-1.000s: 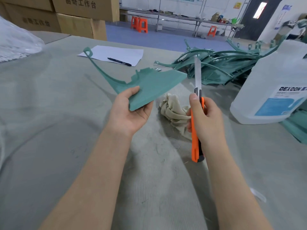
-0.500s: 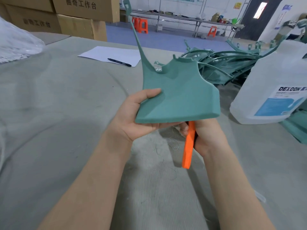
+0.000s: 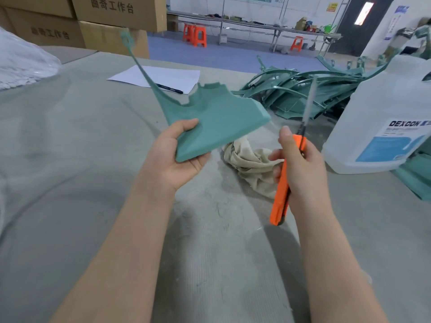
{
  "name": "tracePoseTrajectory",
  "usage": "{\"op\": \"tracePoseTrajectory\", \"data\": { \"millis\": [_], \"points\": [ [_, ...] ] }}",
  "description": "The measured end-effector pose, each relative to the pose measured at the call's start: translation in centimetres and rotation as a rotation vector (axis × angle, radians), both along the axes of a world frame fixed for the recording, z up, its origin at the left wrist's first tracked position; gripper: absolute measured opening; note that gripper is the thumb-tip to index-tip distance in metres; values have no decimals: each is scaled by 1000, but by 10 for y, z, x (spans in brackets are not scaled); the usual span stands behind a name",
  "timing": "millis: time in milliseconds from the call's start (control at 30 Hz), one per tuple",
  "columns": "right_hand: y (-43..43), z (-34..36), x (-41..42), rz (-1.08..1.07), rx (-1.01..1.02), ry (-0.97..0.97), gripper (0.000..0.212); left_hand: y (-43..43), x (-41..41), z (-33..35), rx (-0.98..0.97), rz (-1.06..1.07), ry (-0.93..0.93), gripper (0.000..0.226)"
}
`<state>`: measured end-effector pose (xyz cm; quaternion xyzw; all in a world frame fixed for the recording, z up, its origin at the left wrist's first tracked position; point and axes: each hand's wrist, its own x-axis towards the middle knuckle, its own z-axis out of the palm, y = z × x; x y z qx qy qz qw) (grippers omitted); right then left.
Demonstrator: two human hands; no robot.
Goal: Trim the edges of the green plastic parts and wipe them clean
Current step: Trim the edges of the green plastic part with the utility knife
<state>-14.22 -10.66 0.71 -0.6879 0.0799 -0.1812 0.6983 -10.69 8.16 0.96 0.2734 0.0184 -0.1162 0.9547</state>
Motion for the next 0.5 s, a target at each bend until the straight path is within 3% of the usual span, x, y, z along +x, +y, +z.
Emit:
{"op": "tracePoseTrajectory", "data": {
  "millis": [133,400,500],
  "points": [
    [14,0,-1,62,-121,25,52,5,3,-4,-1,57,89,13],
    [15,-1,-4,106,-177,32,50,10,1,-3,13,33,133,19],
    [17,-1,-5,130,-177,26,50,9,-1,-2,37,23,136,11]
  ]
}}
